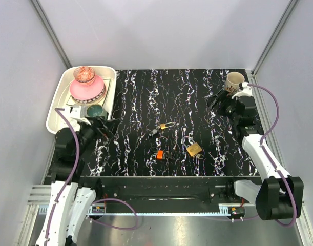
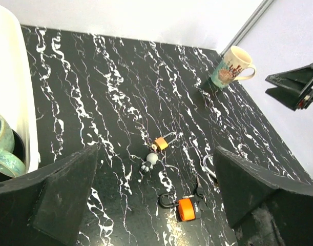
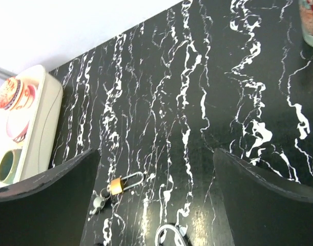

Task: Lock with the key
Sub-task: Adjust the lock at the center of the board.

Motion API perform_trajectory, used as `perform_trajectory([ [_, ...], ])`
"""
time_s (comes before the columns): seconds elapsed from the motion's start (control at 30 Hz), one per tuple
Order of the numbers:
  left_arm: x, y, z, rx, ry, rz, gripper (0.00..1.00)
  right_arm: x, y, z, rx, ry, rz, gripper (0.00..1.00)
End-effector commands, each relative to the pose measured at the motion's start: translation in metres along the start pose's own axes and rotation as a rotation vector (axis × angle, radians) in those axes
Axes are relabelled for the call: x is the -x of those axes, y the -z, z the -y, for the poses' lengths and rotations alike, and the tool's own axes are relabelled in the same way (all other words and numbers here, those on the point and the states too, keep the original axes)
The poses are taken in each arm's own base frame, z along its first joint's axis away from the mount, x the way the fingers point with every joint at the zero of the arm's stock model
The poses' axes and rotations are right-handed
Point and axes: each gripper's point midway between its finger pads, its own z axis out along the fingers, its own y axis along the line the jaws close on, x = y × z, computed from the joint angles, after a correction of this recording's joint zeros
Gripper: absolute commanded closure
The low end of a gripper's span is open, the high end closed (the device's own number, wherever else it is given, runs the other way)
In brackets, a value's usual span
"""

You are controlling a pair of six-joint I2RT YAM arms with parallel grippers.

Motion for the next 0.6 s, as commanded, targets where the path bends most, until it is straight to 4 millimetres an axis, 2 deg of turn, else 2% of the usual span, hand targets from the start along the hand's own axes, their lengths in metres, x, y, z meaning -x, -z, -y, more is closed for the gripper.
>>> perform_trajectory([
  [0.0, 0.004, -0.013, 0.011, -0.078, -0.014, -0.023, 0.01, -0.020, 0.008, -0.018, 0.040, 0.010, -0.150, 0.00],
  [0.1, -0.005, -0.019, 0.023, -0.179, -0.008, -0.055, 0.01, -0.050, 0.011, -0.031, 0.071, 0.037, -0.247, 0.00],
  [0.27, -0.033, -0.041, 0.014, -0.193, 0.084, -0.168, 0.01, -0.102, 0.016, -0.054, 0.134, 0.101, -0.398, 0.00],
  [0.37, -0.050, -0.054, 0.008, -0.186, 0.157, -0.235, 0.03, -0.120, 0.020, -0.060, 0.146, 0.103, -0.444, 0.00],
  [0.5, -0.066, -0.065, 0.030, -0.252, 0.169, -0.279, 0.01, -0.141, 0.031, -0.074, 0.173, 0.123, -0.500, 0.00],
  [0.57, -0.079, -0.071, 0.034, -0.257, 0.181, -0.327, 0.01, -0.148, 0.037, -0.079, 0.185, 0.130, -0.523, 0.00],
])
